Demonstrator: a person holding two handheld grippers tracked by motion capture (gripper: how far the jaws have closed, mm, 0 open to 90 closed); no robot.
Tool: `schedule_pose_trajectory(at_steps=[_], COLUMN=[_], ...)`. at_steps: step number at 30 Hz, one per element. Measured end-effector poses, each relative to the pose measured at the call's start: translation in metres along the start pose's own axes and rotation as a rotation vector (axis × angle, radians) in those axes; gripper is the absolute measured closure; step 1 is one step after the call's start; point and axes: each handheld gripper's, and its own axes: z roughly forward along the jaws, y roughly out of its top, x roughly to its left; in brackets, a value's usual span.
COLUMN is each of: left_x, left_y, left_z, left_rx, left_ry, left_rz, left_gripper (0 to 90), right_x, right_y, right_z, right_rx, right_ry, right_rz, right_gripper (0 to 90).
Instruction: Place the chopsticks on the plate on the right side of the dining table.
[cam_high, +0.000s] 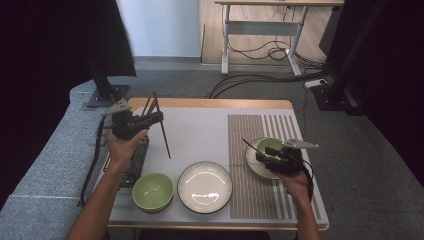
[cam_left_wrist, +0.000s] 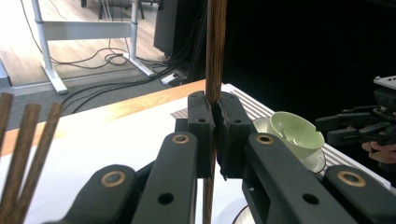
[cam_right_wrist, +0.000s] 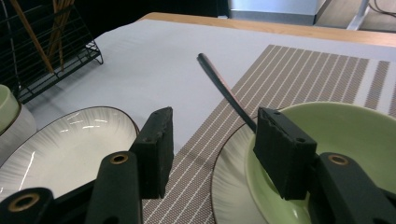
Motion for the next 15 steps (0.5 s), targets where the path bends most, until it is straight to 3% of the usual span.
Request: schedule_pose_trajectory(at_steps=[15], left_x=[-0.017], left_y=[0.006], left_z=[0.010], left_rx=[0.005], left_ry=[-0.038], left_rz=[0.031], left_gripper=[85.1], right_x=[0.014], right_y=[0.003], right_z=[0.015], right_rx=[0.006], right_ry=[0.067], right_rz=[-0.018], right_gripper=[47.2])
